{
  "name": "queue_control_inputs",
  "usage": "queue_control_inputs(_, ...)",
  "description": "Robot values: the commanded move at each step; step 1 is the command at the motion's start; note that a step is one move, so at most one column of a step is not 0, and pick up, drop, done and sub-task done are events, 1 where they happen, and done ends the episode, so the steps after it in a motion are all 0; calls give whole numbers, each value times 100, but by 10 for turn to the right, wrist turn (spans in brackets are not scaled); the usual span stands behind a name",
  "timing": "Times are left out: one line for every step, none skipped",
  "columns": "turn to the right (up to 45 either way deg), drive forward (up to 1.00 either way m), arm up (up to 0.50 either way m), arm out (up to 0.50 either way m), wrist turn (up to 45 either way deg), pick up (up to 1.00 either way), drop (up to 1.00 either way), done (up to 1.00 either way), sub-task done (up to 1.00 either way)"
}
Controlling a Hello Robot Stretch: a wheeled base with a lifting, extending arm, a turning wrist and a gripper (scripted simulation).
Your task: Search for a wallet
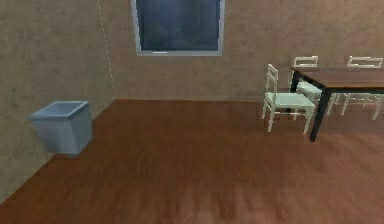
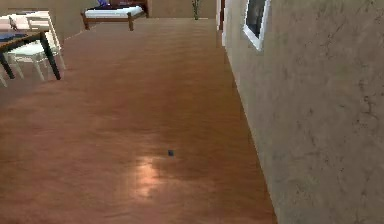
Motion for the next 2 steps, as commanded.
queue_control_inputs(450,0,0,0,0,0,0,0,0)
queue_control_inputs(150,0,0,0,0,0,0,0,0)
